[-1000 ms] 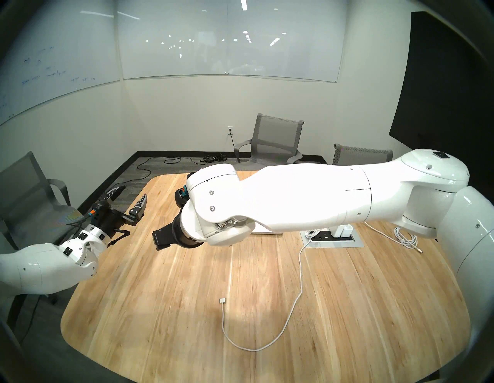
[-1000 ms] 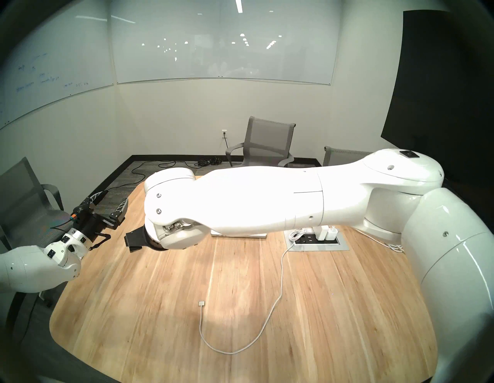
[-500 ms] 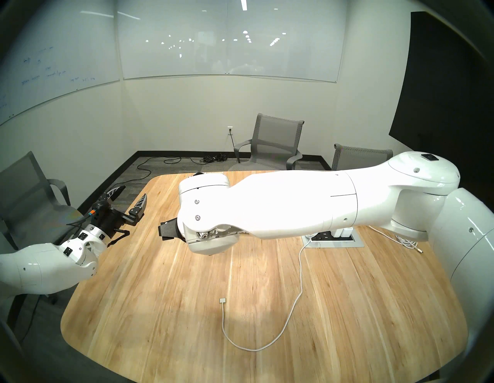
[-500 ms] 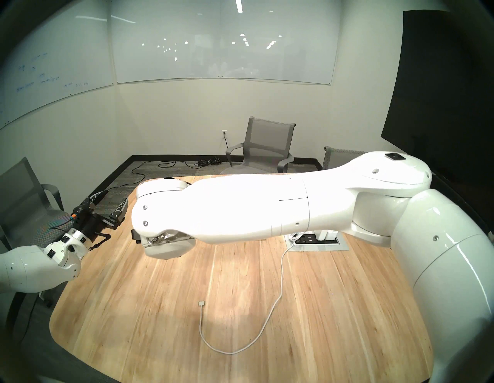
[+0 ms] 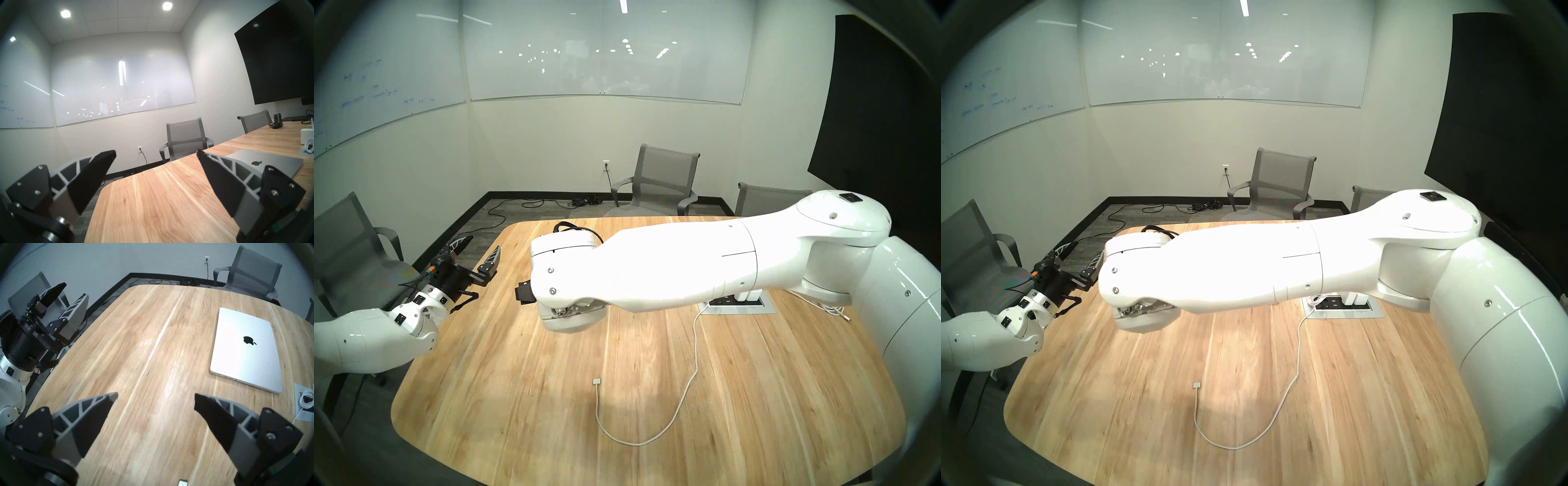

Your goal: Plug the charging cable into the port of a MacBook

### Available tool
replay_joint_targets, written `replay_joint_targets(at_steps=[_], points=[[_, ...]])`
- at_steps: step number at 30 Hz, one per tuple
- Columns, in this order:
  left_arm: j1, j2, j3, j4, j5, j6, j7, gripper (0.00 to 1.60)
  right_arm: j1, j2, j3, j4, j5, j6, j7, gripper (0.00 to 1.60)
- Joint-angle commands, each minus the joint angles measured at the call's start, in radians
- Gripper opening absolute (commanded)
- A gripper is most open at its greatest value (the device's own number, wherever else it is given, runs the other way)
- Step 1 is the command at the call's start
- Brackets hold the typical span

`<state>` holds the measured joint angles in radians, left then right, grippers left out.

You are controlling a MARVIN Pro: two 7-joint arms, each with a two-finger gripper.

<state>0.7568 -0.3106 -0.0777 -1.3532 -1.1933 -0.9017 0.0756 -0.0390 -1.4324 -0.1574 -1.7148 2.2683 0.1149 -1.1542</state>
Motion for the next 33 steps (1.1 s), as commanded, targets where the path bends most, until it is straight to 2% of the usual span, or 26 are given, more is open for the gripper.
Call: replay_joint_targets(at_steps=[1,2,3,4,5,7,8,9,13,14,16,19,20,25,27,28,32,33], points=[[-0.016,0.001,-0.014,-0.002,0.0,-0.006,0.001,1.6,0.081,-0.004,-0.006,0.075,0.068,0.109,0.05,1.6],[-0.016,0.001,-0.014,-0.002,0.0,-0.006,0.001,1.6,0.079,-0.005,-0.002,0.095,0.081,0.15,0.05,1.6],[-0.016,0.001,-0.014,-0.002,0.0,-0.006,0.001,1.6,0.1,-0.01,-0.035,0.106,0.076,0.134,0.052,1.6],[-0.016,0.001,-0.013,-0.002,0.0,-0.006,0.001,1.6,0.113,-0.006,-0.056,0.132,0.093,0.189,0.059,1.6],[-0.016,0.001,-0.013,-0.002,0.0,-0.006,0.001,1.6,0.125,-0.009,-0.074,0.145,0.099,0.211,0.063,1.6],[-0.016,0.001,-0.013,-0.002,0.0,-0.006,0.001,1.6,0.134,-0.007,-0.091,0.146,0.104,0.222,0.073,1.6],[-0.016,0.001,-0.013,-0.002,0.0,-0.006,0.001,1.6,0.156,-0.014,-0.129,0.146,0.12,0.257,0.081,1.6],[-0.016,0.001,-0.013,-0.002,0.0,-0.006,0.001,1.6,0.156,-0.014,-0.129,0.146,0.12,0.257,0.081,1.6],[-0.016,0.001,-0.013,-0.002,0.0,-0.006,0.001,1.6,0.192,-0.029,-0.174,0.152,0.163,0.346,0.121,1.6],[-0.016,0.001,-0.013,-0.002,0.0,-0.006,0.001,1.6,0.2,-0.034,-0.184,0.155,0.171,0.35,0.131,1.6],[-0.016,0.001,-0.013,-0.002,0.0,-0.006,0.001,1.6,0.226,-0.042,-0.202,0.164,0.185,0.42,0.167,1.6],[-0.016,0.001,-0.013,-0.002,0.0,-0.006,0.001,1.6,0.234,-0.045,-0.201,0.168,0.172,0.433,0.17,1.6],[-0.016,0.001,-0.013,-0.002,0.0,-0.006,0.001,1.6,0.257,-0.049,-0.204,0.18,0.181,0.496,0.188,1.6],[-0.016,0.001,-0.013,-0.002,0.0,-0.006,0.001,1.6,0.278,-0.057,-0.186,0.211,0.183,0.538,0.213,1.6],[-0.016,0.001,-0.013,-0.002,0.0,-0.006,0.001,1.6,0.304,-0.065,-0.191,0.232,0.198,0.598,0.247,1.6],[-0.016,0.001,-0.013,-0.002,0.0,-0.006,0.001,1.6,0.308,-0.068,-0.193,0.237,0.195,0.598,0.253,1.6],[-0.016,0.001,-0.013,-0.002,0.0,-0.006,0.001,1.6,0.338,-0.086,-0.203,0.277,0.196,0.679,0.302,1.6],[-0.016,0.001,-0.013,-0.002,0.0,-0.006,0.001,1.6,0.346,-0.096,-0.204,0.304,0.196,0.722,0.329,1.6]])
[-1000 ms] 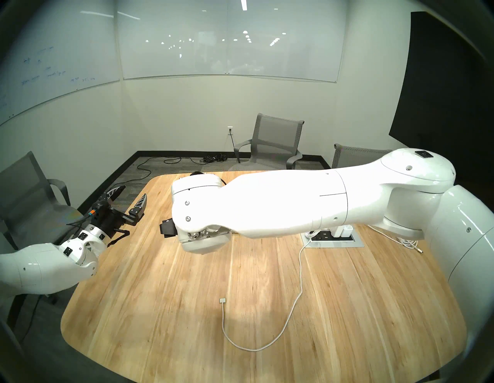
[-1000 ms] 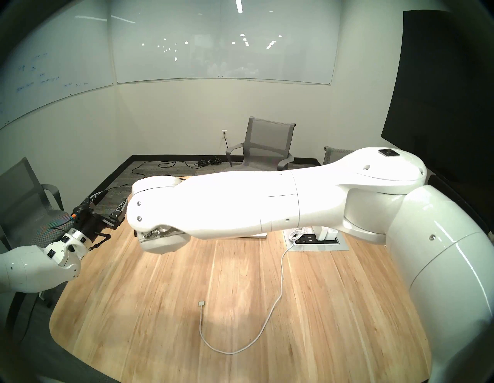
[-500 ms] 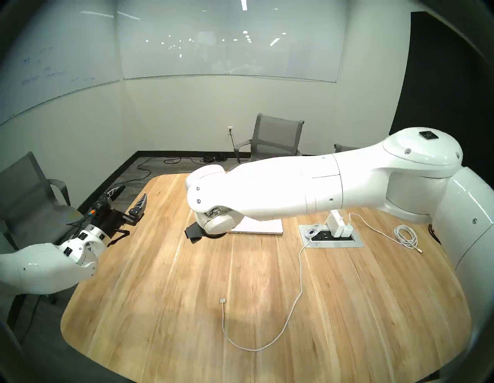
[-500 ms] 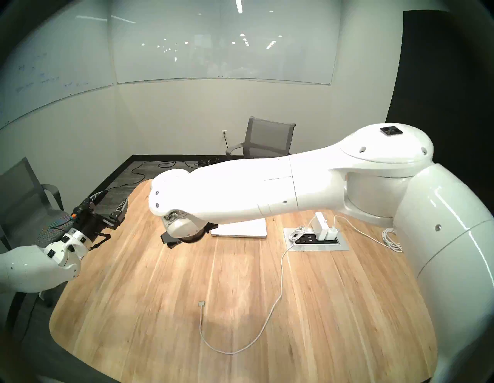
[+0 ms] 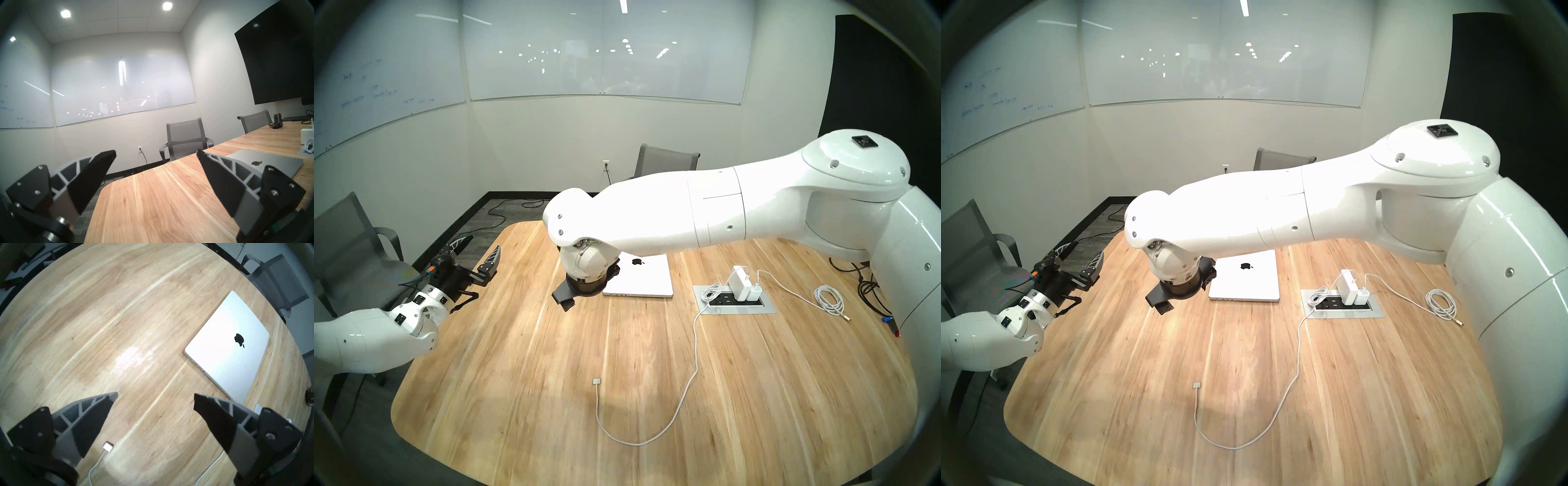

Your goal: Plug the charging cable into the port of a MacBook

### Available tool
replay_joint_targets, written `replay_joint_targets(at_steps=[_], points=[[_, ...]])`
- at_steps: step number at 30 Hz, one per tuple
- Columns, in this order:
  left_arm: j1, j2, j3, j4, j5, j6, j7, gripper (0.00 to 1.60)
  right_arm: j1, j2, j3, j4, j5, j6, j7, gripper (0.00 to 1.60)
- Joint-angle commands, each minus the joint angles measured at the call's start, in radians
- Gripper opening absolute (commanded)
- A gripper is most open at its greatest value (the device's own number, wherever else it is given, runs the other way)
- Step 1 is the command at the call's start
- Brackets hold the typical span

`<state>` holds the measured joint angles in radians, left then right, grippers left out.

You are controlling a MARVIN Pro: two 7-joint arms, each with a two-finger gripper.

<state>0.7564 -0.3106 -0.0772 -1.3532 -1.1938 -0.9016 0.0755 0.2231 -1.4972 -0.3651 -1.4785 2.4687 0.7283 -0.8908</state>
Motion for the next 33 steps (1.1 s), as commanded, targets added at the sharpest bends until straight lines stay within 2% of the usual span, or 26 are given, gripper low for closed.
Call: replay_joint_targets(at_steps=[1,6,7,13,17,22,23,24,25,28,29,30,32,33], points=[[-0.016,0.001,-0.013,-0.002,0.0,-0.006,0.001,1.6,0.088,-0.038,0.002,0.085,-0.007,0.136,0.08,1.6],[-0.016,0.001,-0.013,-0.002,0.0,-0.006,0.001,1.6,0.094,-0.062,-0.016,0.144,-0.021,0.193,0.14,1.6],[-0.016,0.001,-0.013,-0.002,0.0,-0.006,0.001,1.6,0.099,-0.077,-0.027,0.172,-0.035,0.228,0.179,1.6],[-0.016,0.001,-0.013,-0.002,0.0,-0.006,0.001,1.6,0.111,-0.106,-0.06,0.212,-0.069,0.232,0.262,1.6],[-0.016,0.001,-0.014,-0.002,0.0,-0.006,0.001,1.6,0.127,-0.126,-0.093,0.237,-0.099,0.232,0.347,1.6],[-0.016,0.001,-0.013,-0.002,0.0,-0.006,0.001,1.6,0.16,-0.14,-0.132,0.233,-0.143,0.232,0.454,1.6],[-0.016,0.001,-0.013,-0.002,0.0,-0.006,0.001,1.6,0.163,-0.143,-0.133,0.229,-0.154,0.232,0.45,1.6],[-0.016,0.001,-0.013,-0.002,0.0,-0.006,0.001,1.6,0.173,-0.149,-0.149,0.234,-0.17,0.232,0.49,1.6],[-0.016,0.001,-0.013,-0.002,0.0,-0.006,0.001,1.6,0.171,-0.149,-0.147,0.233,-0.169,0.232,0.483,1.6],[-0.016,0.001,-0.013,-0.002,0.0,-0.007,0.001,1.6,0.192,-0.163,-0.179,0.244,-0.206,0.232,0.566,1.6],[-0.016,0.001,-0.014,-0.002,0.0,-0.007,0.001,1.6,0.19,-0.164,-0.177,0.244,-0.207,0.232,0.558,1.6],[-0.016,0.001,-0.014,-0.002,0.0,-0.007,0.001,1.6,0.201,-0.171,-0.194,0.25,-0.224,0.232,0.604,1.6],[-0.016,0.001,-0.014,-0.002,0.0,-0.007,0.001,1.6,0.209,-0.178,-0.208,0.256,-0.241,0.232,0.641,1.6],[-0.016,0.001,-0.014,-0.002,0.0,-0.007,0.001,1.6,0.209,-0.18,-0.208,0.257,-0.244,0.232,0.641,1.6]])
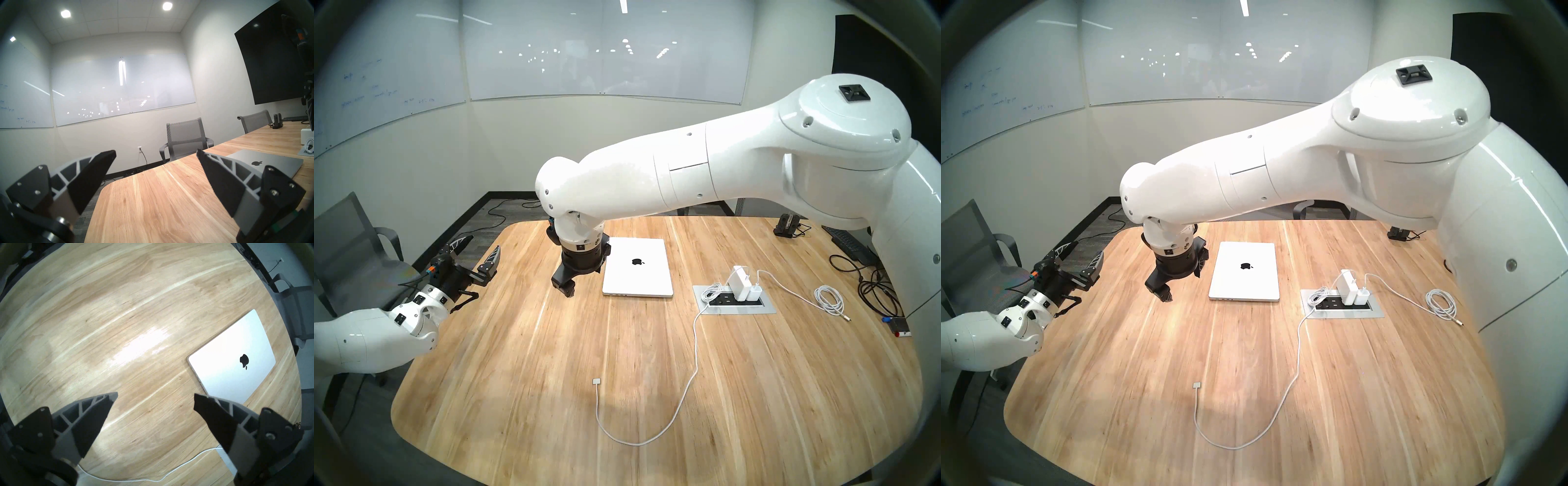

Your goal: Plug the charging cable into the port of a MacBook

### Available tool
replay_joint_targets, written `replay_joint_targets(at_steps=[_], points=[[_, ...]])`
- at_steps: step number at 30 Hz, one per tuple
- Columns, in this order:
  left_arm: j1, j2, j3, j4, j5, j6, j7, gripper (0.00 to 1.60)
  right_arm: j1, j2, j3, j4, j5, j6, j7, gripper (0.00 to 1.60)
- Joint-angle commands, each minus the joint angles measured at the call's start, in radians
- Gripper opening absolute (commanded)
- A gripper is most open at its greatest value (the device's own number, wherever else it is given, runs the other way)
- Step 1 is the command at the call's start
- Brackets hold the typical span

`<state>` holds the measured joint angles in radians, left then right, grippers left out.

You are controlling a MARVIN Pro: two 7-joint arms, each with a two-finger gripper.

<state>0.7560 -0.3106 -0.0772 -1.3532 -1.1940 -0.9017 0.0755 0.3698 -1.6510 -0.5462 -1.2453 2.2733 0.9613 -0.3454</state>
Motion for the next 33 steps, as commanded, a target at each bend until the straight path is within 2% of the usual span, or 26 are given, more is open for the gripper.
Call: replay_joint_targets(at_steps=[1,6,8,9,15,16,17,25,33], points=[[-0.016,0.001,-0.014,-0.002,0.0,-0.007,0.001,1.6,0.069,-0.032,-0.039,0.029,-0.061,-0.001,0.126,1.6],[-0.016,0.001,-0.014,-0.002,0.0,-0.007,0.001,1.6,0.086,-0.051,-0.071,0.045,-0.1,-0.001,0.211,1.6],[-0.016,0.001,-0.014,-0.002,0.0,-0.007,0.001,1.6,0.098,-0.063,-0.092,0.057,-0.123,-0.001,0.268,1.6],[-0.016,0.001,-0.014,-0.002,0.0,-0.007,0.001,1.6,0.096,-0.063,-0.091,0.057,-0.123,-0.001,0.262,1.6],[-0.016,0.001,-0.014,-0.002,0.001,-0.007,0.001,1.6,0.119,-0.095,-0.141,0.088,-0.179,-0.001,0.398,1.6],[-0.016,0.001,-0.014,-0.002,0.001,-0.007,0.001,1.6,0.117,-0.093,-0.138,0.087,-0.178,-0.001,0.388,1.6],[-0.016,0.001,-0.014,-0.002,0.001,-0.007,0.001,1.6,0.124,-0.103,-0.153,0.096,-0.193,-0.001,0.43,1.6],[-0.016,0.001,-0.014,-0.002,0.001,-0.007,0.001,1.6,0.137,-0.133,-0.195,0.129,-0.243,-0.001,0.542,1.6],[-0.016,0.001,-0.014,-0.002,0.001,-0.007,0.001,1.6,0.143,-0.153,-0.221,0.151,-0.273,-0.001,0.612,1.6]])
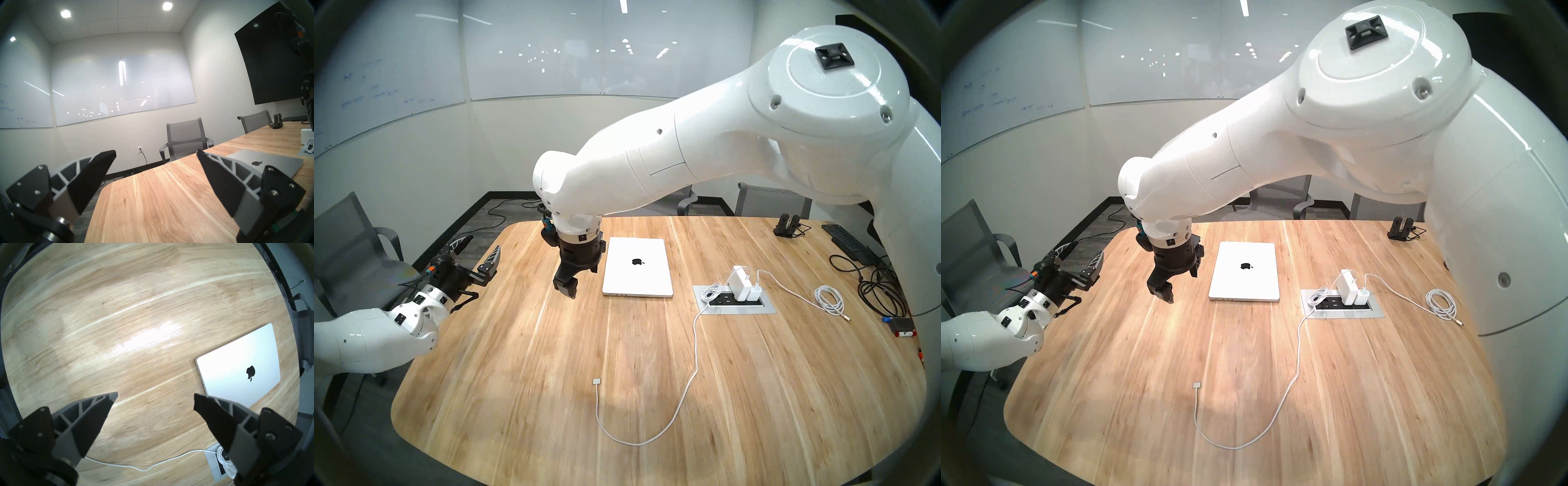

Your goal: Plug the charging cable into the port of a MacBook

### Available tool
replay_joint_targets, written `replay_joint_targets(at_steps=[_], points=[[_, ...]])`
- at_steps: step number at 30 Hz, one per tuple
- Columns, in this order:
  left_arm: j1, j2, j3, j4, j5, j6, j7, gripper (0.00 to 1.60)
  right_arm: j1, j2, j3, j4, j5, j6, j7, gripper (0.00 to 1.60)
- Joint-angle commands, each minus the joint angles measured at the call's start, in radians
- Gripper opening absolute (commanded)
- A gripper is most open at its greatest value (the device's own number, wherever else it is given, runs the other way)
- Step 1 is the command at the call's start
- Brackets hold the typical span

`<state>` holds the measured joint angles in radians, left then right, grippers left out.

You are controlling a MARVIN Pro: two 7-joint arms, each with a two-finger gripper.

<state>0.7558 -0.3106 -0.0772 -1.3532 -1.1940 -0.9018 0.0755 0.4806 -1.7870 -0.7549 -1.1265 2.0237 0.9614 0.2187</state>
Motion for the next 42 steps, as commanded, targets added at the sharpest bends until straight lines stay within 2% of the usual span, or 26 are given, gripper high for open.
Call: replay_joint_targets(at_steps=[1,12,14,15,16,19,20,21,25,27,28,29,30,37,42], points=[[-0.016,0.001,-0.014,-0.002,0.001,-0.007,0.001,1.6,0.033,-0.019,-0.015,0.035,-0.027,-0.001,0.055,1.6],[-0.016,0.001,-0.014,-0.002,0.001,-0.007,0.001,1.6,0.037,-0.033,-0.036,0.051,-0.057,-0.001,0.119,1.6],[-0.016,0.001,-0.014,-0.002,0.001,-0.007,0.001,1.6,0.037,-0.033,-0.034,0.048,-0.015,-0.001,0.075,1.6],[-0.016,0.001,-0.014,-0.002,0.001,-0.007,0.001,1.6,0.035,-0.036,-0.036,0.051,-0.018,-0.001,0.091,1.6],[-0.016,0.001,-0.014,-0.002,0.001,-0.007,0.001,1.6,0.035,-0.042,-0.039,0.047,0.031,-0.001,0.036,1.6],[-0.016,0.001,-0.014,-0.002,0.001,-0.007,0.001,1.6,0.029,-0.055,-0.044,0.06,0.067,-0.001,0.027,1.6],[-0.016,0.001,-0.014,-0.002,0.001,-0.007,0.001,1.6,0.029,-0.06,-0.041,0.058,0.094,-0.001,-0.011,1.6],[-0.016,0.001,-0.014,-0.002,0.001,-0.007,0.001,1.6,0.029,-0.063,-0.037,0.059,0.11,-0.001,-0.007,1.6],[-0.016,0.001,-0.014,-0.002,0.001,-0.007,0.001,1.6,0.034,-0.076,-0.021,0.045,0.196,-0.001,-0.077,1.6],[-0.016,0.001,-0.014,-0.002,0.001,-0.007,0.001,1.6,0.037,-0.091,-0.025,0.047,0.252,-0.001,-0.137,1.6],[-0.016,0.001,-0.014,-0.002,0.001,-0.007,0.001,1.6,0.038,-0.104,-0.039,0.062,0.268,-0.001,-0.129,1.6],[-0.016,0.001,-0.013,-0.002,0.001,-0.007,0.001,1.6,0.037,-0.108,-0.04,0.066,0.3,-0.001,-0.162,1.6],[-0.016,0.001,-0.013,-0.002,0.0,-0.007,0.001,1.6,0.035,-0.121,-0.046,0.074,0.378,-0.014,-0.217,1.6],[-0.016,0.001,-0.013,-0.002,0.0,-0.007,0.001,1.6,0.042,-0.155,-0.082,0.067,0.541,-0.089,-0.33,1.6],[-0.016,0.001,-0.013,-0.002,0.0,-0.007,0.001,1.6,0.055,-0.171,-0.114,0.062,0.649,-0.169,-0.423,1.6]])
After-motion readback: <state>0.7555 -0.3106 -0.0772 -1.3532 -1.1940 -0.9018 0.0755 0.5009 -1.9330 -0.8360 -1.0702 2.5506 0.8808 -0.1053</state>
